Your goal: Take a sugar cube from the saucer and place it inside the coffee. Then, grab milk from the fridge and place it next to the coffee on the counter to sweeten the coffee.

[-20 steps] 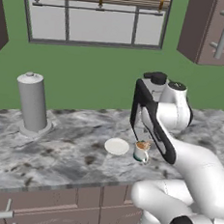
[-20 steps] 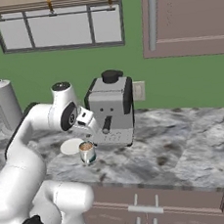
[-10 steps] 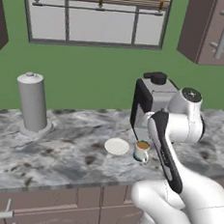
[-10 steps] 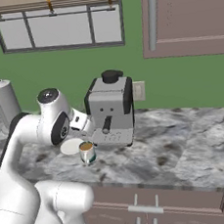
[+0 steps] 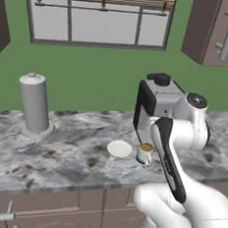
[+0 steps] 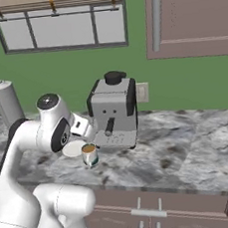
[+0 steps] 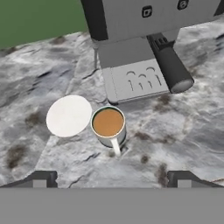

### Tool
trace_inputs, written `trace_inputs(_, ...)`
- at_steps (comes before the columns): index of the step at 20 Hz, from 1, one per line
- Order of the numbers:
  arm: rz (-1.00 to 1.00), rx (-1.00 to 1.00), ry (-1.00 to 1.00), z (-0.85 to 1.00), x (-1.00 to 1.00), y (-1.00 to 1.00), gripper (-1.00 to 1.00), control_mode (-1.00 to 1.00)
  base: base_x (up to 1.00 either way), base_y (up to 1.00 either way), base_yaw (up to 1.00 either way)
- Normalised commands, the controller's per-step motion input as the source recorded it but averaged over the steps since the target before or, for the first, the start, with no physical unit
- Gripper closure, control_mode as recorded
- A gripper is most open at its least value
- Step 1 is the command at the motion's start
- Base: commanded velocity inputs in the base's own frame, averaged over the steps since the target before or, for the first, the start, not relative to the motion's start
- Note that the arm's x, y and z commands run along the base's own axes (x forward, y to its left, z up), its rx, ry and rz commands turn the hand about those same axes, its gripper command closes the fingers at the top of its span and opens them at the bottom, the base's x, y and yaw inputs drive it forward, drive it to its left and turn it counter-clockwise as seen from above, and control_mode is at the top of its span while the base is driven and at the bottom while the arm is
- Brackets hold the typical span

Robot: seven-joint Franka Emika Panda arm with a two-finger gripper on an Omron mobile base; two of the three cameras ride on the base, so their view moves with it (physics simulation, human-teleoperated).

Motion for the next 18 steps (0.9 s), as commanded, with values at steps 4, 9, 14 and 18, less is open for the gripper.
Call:
trace_inputs(4, 0.00, 0.00, 0.00, 0.00, 0.00, 0.00, -1.00, 1.00, -0.52, 0.21, 0.37)
trace_inputs(9, 0.00, 0.00, 0.00, 0.00, 0.00, 0.00, -1.00, 1.00, -0.39, 0.49, 0.67)
trace_inputs(14, 0.00, 0.00, 0.00, 0.00, 0.00, 0.00, -1.00, 1.00, -0.06, 0.46, 0.77)
trace_inputs(18, 0.00, 0.00, 0.00, 0.00, 0.00, 0.00, -1.00, 1.00, -0.10, 0.50, 0.89)
